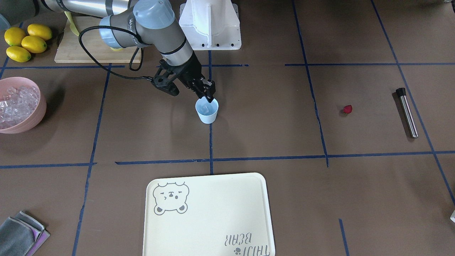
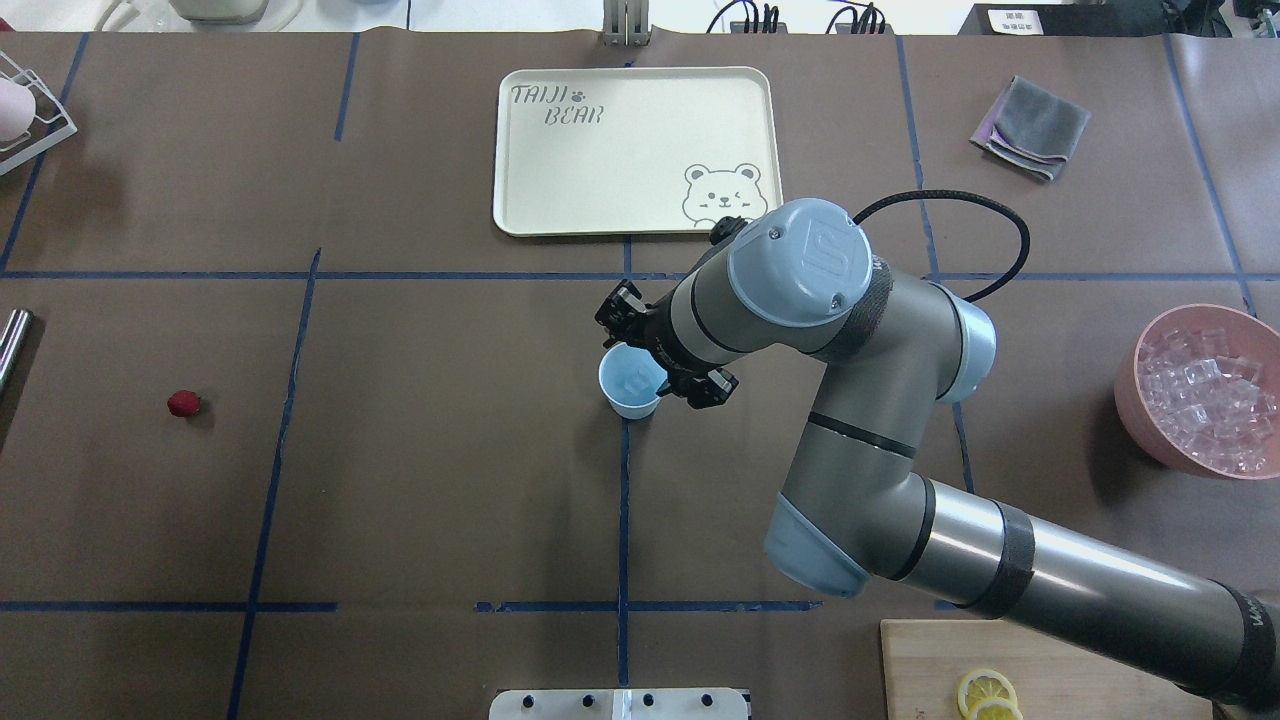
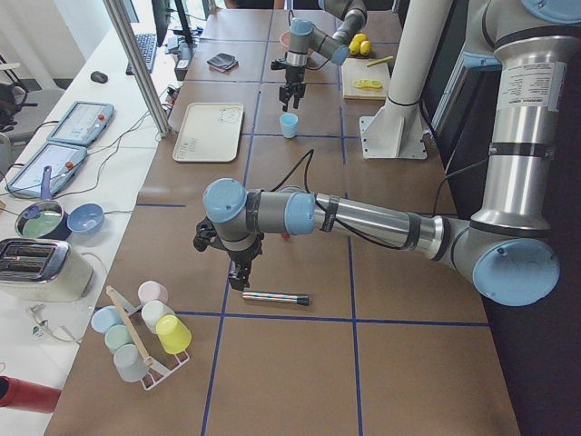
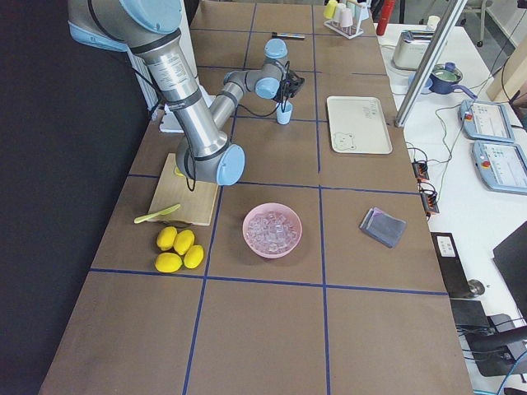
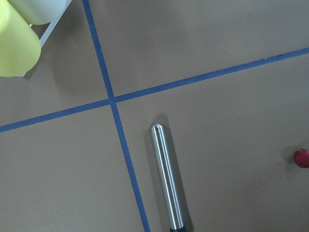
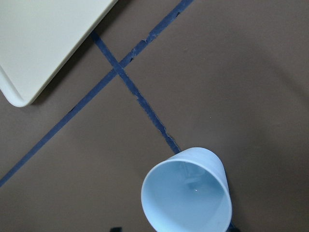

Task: Mash ice and strawberries in cup
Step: 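Move the right gripper back over the pink bowl of ice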

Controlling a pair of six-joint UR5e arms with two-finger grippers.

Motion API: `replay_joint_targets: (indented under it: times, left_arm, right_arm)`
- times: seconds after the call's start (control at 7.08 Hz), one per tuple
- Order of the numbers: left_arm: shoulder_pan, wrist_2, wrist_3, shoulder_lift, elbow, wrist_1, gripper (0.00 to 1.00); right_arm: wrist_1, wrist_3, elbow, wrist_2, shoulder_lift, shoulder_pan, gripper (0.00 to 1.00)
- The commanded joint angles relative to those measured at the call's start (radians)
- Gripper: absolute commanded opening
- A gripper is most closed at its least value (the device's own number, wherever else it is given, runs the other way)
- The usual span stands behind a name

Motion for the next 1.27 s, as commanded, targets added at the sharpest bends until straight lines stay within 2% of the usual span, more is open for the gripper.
replay_joint_targets:
  times: [0.0, 0.14, 0.28, 0.42, 0.56, 0.71, 0.99, 1.13]
  left_arm:
    - [0.0, 0.0, 0.0, 0.0, 0.002, 0.0, 1.0]
    - [0.0, 0.0, 0.0, 0.0, -0.001, 0.0, 1.0]
    - [0.0, 0.0, 0.0, 0.0, -0.003, 0.0, 1.0]
    - [0.0, 0.0, 0.0, 0.0, -0.003, 0.0, 1.0]
    - [0.0, 0.0, 0.0, 0.0, -0.003, 0.0, 1.0]
    - [0.0, 0.0, 0.0, 0.001, -0.003, 0.0, 1.0]
    - [0.0, 0.0, 0.0, 0.001, -0.006, 0.0, 1.0]
    - [0.0, 0.0, 0.0, 0.001, -0.006, 0.0, 1.0]
  right_arm:
    - [-0.008, -0.006, 0.073, 0.072, -0.073, 0.059, 0.87]
    - [-0.008, -0.056, 0.138, 0.173, -0.17, 0.158, 0.88]
    - [-0.01, -0.242, 0.21, 0.302, -0.297, 0.276, 0.88]
    - [-0.01, -0.432, 0.282, 0.338, -0.453, 0.352, 0.88]
    - [-0.01, -0.646, 0.325, 0.343, -0.594, 0.409, 0.89]
    - [-0.01, -0.851, 0.329, 0.343, -0.696, 0.458, 0.89]
    - [-0.001, -1.272, 0.324, 0.322, -0.869, 0.532, 0.89]
    - [-0.001, -1.472, 0.312, 0.279, -0.923, 0.558, 0.9]
